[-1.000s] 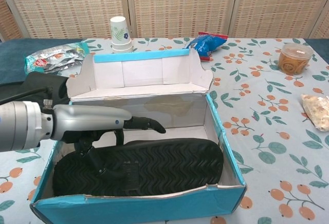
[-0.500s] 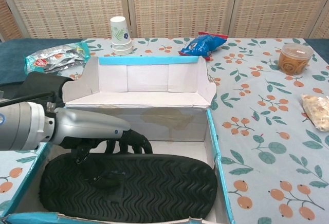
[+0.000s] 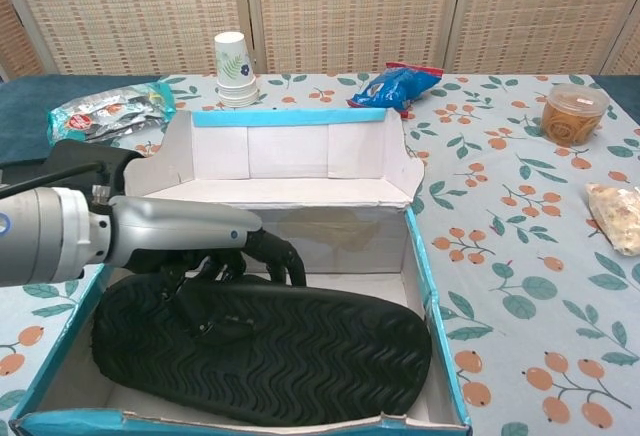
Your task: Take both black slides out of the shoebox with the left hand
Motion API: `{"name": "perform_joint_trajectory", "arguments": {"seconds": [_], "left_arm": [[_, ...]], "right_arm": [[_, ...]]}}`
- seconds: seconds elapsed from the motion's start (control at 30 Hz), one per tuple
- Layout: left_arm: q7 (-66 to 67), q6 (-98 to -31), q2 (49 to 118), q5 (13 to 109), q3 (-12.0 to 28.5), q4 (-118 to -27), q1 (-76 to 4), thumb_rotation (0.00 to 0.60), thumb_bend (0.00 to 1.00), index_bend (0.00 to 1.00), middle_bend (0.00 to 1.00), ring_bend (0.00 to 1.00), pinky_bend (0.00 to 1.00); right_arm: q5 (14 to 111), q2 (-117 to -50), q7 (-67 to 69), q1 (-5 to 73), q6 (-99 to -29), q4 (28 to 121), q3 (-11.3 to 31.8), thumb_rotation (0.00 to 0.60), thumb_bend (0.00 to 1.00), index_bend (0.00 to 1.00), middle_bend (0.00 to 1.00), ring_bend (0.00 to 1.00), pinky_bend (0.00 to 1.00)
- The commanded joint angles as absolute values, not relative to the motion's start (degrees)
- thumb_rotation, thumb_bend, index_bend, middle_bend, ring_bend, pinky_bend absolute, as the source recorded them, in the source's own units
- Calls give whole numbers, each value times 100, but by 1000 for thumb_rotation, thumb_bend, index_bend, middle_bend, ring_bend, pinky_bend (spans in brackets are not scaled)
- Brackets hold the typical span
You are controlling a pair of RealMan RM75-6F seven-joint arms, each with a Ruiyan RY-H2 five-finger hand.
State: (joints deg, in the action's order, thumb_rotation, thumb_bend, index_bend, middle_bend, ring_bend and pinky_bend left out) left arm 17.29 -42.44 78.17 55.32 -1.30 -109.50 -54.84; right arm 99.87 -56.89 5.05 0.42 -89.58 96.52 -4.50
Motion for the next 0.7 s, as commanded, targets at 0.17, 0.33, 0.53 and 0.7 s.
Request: {"name": "perform_joint_trajectory", "arguments": {"seconds": [0.17,0.33,0.53,0.7], "left_arm": [[1167,-5045,8118,6764,35,-10622,-4988,600,675,986,828,631,699],[631,-5466,7947,7680,-7,-10635,-4707,600,674,987,831,631,702],[-218,-5866,7918,8294,-14,-10368,-4421,600,664,988,833,628,699],[-958,-6332,8259,8775,-64,-9790,-4153,600,654,988,835,620,686]], "right_arm": [[9972,-5682,510,43,-8941,9652,-448,600,103,0,0,0,0],[9962,-5677,523,39,-8949,9647,-441,600,103,0,0,0,0],[10007,-5687,499,25,-8971,9652,-457,600,103,0,0,0,0],[10020,-5690,478,22,-8967,9664,-464,600,104,0,0,0,0]]}}
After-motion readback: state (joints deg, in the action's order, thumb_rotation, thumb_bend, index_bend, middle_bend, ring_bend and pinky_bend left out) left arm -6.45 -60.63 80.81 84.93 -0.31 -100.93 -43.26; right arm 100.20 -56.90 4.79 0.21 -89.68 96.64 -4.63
